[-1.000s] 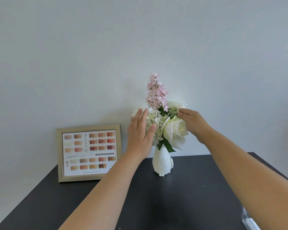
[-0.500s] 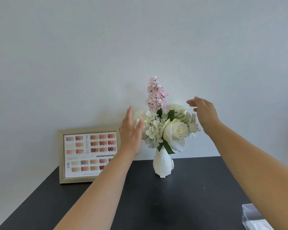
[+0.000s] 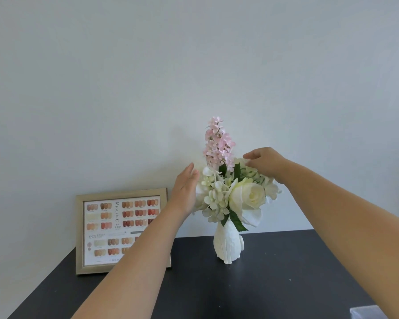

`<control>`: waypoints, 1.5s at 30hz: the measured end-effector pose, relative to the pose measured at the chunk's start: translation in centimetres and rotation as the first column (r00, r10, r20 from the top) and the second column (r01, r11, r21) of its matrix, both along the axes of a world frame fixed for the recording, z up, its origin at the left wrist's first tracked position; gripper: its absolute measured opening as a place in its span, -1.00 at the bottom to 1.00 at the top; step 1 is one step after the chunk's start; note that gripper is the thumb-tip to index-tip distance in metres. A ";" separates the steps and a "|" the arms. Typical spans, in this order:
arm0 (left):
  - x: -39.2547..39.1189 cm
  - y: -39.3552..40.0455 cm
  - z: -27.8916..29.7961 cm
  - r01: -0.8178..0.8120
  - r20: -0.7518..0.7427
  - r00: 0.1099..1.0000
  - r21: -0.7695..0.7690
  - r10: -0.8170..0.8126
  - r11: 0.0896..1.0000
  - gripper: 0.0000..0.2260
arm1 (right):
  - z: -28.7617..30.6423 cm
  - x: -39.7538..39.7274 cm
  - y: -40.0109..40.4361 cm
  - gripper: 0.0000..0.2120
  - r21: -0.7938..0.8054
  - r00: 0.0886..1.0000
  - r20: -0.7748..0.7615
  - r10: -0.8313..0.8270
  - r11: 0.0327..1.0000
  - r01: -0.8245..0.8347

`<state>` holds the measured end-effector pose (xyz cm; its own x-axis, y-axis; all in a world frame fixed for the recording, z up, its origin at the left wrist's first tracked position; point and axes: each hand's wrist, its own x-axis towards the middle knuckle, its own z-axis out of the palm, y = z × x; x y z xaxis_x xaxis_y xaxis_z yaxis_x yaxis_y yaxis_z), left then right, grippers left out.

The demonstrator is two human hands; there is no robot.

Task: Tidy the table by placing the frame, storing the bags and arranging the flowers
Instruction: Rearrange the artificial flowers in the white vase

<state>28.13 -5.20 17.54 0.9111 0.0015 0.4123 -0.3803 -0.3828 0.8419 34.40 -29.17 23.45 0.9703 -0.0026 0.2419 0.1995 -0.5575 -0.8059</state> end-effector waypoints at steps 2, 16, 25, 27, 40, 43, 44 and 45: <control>-0.2 -0.5 -0.6 0.011 0.017 1.000 -0.012 -0.011 1.000 -0.52 | -0.6 0.0 0.2 -0.76 -0.001 0.999 0.040 -0.001 1.000 0.001; -0.7 0.3 -1.3 -0.037 0.124 0.991 -0.013 0.039 0.999 -0.48 | -4.9 -6.3 -0.8 -0.63 0.520 0.991 0.132 -0.016 0.853 -0.056; -1.7 -1.3 -2.2 -0.049 0.166 0.984 -0.063 0.058 0.997 -0.48 | -8.0 -5.9 1.0 -0.64 0.561 0.969 0.246 0.014 0.813 -0.154; -1.9 -1.1 -2.3 -0.072 0.186 0.979 -0.072 0.084 0.995 -0.47 | -8.5 -5.9 0.9 -0.61 0.607 0.964 0.260 -0.051 0.786 -0.122; -2.8 -0.7 -3.3 -0.064 0.166 0.983 -0.087 0.077 0.994 -0.37 | -10.2 -7.3 1.1 -0.60 0.590 0.955 0.285 -0.080 0.800 -0.109; -3.2 -0.1 -4.1 -0.056 0.159 0.985 -0.087 0.069 0.995 -0.38 | -10.1 -8.7 1.3 -0.56 0.477 0.910 0.400 -0.109 0.873 -0.105; -3.3 -0.1 -4.4 -0.045 0.151 0.987 -0.078 0.057 0.996 -0.41 | -10.4 -9.3 1.5 -0.56 0.403 0.881 0.462 -0.099 0.909 -0.109; -3.4 -0.1 -4.8 -0.036 0.148 0.988 -0.069 0.046 0.997 -0.44 | -10.8 -9.9 1.8 -0.56 0.311 0.846 0.529 -0.073 0.944 -0.113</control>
<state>24.74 -5.34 12.79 0.8376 0.0691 0.5419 -0.4893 -0.3462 0.8005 24.49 -27.32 12.66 0.6946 -0.1513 0.7033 0.6520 -0.2807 -0.7043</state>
